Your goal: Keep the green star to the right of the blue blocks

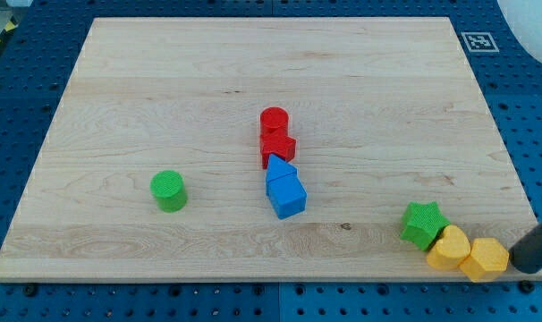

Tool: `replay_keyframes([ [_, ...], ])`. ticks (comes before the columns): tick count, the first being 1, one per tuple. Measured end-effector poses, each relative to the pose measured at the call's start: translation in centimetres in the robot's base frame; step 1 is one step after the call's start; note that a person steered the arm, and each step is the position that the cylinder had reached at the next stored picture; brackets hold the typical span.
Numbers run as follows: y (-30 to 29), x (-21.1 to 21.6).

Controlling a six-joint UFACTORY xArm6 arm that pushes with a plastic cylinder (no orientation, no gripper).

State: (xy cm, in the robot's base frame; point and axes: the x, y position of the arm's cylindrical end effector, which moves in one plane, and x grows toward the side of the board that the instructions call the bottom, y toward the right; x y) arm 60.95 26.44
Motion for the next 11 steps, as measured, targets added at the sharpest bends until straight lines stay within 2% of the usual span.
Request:
replay_keyframes([
  [1, 1.8, -5.2],
  [2, -0.3, -9.1],
  [4, -2.6, -13.8],
  [5, -8.0, -14.7],
  [7, -14.9, -9.3],
  [8, -15.6, -7.7],
  [10, -15.8, -0.2],
  [11, -15.8, 0.9],
])
